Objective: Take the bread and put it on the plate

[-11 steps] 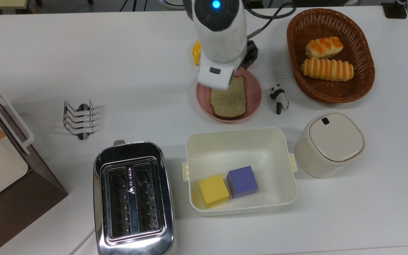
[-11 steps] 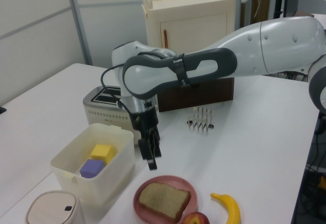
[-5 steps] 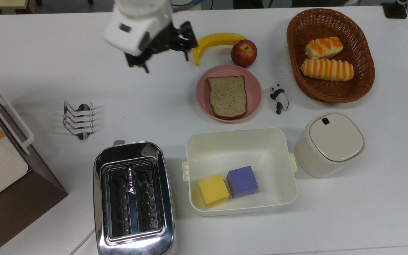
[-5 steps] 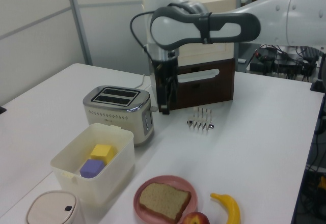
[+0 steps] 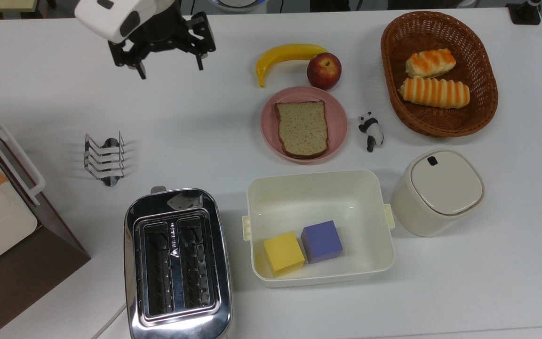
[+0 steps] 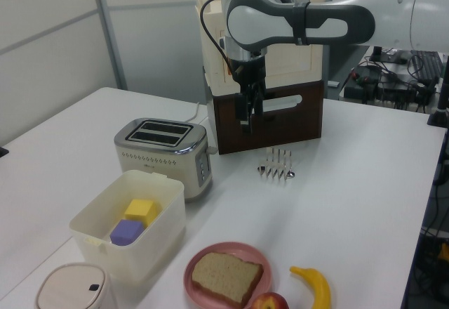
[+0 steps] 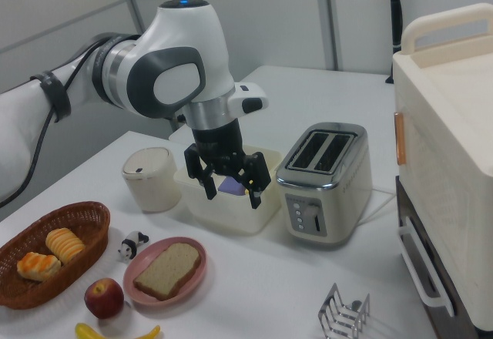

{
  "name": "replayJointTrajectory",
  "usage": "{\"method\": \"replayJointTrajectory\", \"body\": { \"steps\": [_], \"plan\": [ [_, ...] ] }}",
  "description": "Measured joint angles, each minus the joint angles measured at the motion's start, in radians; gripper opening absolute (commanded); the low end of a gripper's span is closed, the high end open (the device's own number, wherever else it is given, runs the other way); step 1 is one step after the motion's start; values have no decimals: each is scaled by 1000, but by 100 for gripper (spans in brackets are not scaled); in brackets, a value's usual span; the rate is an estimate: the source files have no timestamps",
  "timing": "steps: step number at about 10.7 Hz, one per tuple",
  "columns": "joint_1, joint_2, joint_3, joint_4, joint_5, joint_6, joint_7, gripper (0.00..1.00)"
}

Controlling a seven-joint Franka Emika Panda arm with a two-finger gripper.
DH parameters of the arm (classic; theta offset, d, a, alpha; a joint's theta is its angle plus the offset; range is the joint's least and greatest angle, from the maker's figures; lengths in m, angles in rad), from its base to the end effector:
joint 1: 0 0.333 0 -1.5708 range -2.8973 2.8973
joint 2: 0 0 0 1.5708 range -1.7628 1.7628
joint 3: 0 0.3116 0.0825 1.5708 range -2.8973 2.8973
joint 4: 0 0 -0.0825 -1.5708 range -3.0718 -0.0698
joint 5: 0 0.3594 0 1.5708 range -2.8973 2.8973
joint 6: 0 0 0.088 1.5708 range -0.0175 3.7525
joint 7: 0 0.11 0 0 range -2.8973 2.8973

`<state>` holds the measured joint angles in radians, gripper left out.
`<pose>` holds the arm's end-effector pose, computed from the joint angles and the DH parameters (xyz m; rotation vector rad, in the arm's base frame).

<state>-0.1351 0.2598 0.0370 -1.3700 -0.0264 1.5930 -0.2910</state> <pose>0.6038 -0.0652 0.5611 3.1170 0.3016 -0.0614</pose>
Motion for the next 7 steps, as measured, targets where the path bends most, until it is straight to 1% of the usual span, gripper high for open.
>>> {"method": "replayJointTrajectory", "body": {
  "steps": [1,5,7],
  "plan": [
    [0,0,0,-1,-10,0,30,100],
    [-1,-1,0,2,-15,0,106,100],
    [-5,-8,-6,8,-17,0,122,100]
  ]
}}
